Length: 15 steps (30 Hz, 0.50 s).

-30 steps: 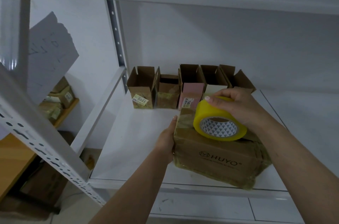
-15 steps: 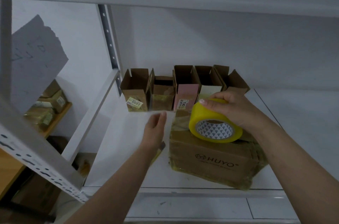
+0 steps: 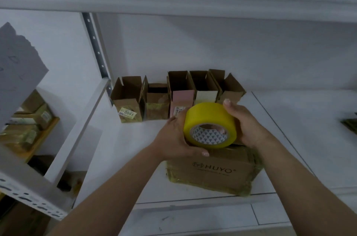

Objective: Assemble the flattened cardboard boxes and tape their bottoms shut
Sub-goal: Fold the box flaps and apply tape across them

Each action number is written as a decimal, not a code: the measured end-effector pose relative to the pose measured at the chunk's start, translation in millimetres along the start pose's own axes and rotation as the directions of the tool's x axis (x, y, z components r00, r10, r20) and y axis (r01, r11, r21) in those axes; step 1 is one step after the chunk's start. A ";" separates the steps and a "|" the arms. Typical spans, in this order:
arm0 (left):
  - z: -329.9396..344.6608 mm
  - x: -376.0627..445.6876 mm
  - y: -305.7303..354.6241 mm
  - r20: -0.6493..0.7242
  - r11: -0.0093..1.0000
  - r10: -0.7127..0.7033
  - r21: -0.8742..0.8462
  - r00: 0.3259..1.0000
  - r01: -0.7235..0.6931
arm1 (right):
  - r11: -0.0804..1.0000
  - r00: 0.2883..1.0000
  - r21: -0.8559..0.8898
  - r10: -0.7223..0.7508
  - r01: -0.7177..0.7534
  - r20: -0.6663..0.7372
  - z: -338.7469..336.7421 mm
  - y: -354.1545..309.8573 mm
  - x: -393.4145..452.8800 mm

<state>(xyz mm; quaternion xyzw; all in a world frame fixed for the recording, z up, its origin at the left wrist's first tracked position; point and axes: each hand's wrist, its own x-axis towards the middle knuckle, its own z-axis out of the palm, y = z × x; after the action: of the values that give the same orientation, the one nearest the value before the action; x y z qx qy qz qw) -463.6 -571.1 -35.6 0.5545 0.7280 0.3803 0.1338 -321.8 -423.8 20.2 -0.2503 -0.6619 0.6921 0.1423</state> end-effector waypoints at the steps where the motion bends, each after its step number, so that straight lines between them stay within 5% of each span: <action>1: 0.4 1.4 0.3 0.003 1.000 0.009 -0.001 1.000 -0.009 | 0.997 1.000 0.078 -0.008 0.008 -0.005 -0.9 6.7 -0.5; 5: 1.8 2.5 -1.9 0.009 1.000 0.010 0.002 1.000 -0.010 | 0.998 0.997 0.052 -0.029 0.033 -0.076 4.0 2.7 -4.2; 10: 4.0 5.7 -5.0 0.029 0.993 -0.043 0.114 0.999 0.040 | 0.967 0.995 -0.241 -0.095 0.086 -0.025 5.0 -17.5 -7.2; 15: 1.2 6.1 1.7 0.085 0.968 -0.139 0.222 0.987 0.118 | 0.774 0.971 -0.606 -0.238 0.181 -0.014 -14.1 -40.3 -13.7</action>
<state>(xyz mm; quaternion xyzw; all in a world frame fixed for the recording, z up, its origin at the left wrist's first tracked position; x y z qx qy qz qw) -463.8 -564.9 -33.8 0.5357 0.7919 0.2611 0.1333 -308.3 -415.7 62.2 -0.2381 -0.8636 0.4142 0.1613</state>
